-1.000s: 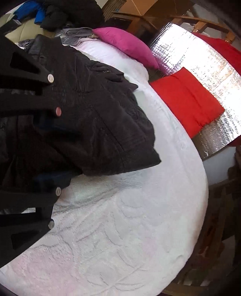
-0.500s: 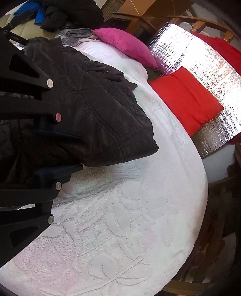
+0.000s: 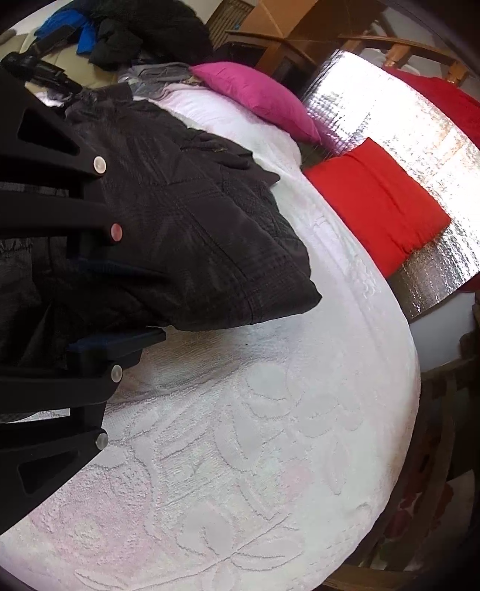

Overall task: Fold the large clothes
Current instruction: 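Lay the sleeve across the jacket front with the right gripper and release, then move the left gripper to the other sleeve lying on the bed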

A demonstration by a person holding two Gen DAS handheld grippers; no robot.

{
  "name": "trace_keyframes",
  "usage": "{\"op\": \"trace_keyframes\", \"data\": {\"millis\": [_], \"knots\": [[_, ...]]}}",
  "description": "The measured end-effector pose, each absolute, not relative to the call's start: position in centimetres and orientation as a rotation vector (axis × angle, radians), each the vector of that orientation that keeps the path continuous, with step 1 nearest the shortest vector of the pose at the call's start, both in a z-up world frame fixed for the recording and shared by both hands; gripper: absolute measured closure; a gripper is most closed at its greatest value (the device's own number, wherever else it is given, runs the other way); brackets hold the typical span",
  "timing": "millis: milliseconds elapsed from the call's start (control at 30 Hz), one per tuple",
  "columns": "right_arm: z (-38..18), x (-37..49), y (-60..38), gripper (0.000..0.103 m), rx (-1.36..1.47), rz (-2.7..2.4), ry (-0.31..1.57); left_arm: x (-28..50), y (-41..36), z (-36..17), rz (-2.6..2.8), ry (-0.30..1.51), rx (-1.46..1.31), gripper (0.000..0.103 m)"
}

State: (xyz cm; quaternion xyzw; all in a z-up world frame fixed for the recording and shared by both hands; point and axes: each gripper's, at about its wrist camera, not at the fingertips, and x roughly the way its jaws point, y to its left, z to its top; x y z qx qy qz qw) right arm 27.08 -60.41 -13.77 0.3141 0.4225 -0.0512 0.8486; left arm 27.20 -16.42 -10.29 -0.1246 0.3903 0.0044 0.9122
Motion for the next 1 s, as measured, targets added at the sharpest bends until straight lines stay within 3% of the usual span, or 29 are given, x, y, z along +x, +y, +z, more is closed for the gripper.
{"op": "trace_keyframes", "data": {"millis": [33,67,100,267,333,467,633,800,867,1000], "knots": [[-13.7,26.9,-60.5,0.059,0.672,-0.111,0.885,27.3,-17.0,-10.3,-0.009,0.81,-0.241,0.019],[-13.7,26.8,-60.6,0.034,0.68,-0.113,0.878,27.2,-17.5,-10.4,-0.017,0.818,-0.224,0.019],[-13.6,26.6,-60.6,0.022,0.689,-0.116,0.862,27.3,-18.1,-10.6,-0.018,0.827,-0.199,0.019],[-13.7,27.0,-59.4,0.025,0.611,-0.13,0.874,28.6,-20.4,-12.8,0.008,0.88,-0.087,0.019],[-14.1,27.4,-58.6,0.039,0.553,-0.149,0.912,29.1,-20.7,-13.7,0.063,0.899,-0.03,0.019],[-14.0,27.6,-57.4,0.048,0.449,-0.191,0.934,29.9,-21.3,-14.8,0.106,0.95,0.037,0.019],[-11.2,26.4,-56.6,0.047,0.364,-0.282,0.872,29.0,-20.5,-12.8,0.049,0.948,-0.058,0.02],[-6.3,23.5,-54.5,0.028,0.239,-0.361,0.639,26.7,-19.8,-9.6,-0.045,0.867,-0.12,0.019],[-5.3,22.9,-53.1,0.028,0.216,-0.297,0.588,25.9,-18.7,-8.5,-0.039,0.832,-0.145,0.018],[-6.3,23.8,-48.7,0.028,0.199,-0.09,0.688,24.8,-14.1,-7.3,0.039,0.798,-0.246,0.018]]}}
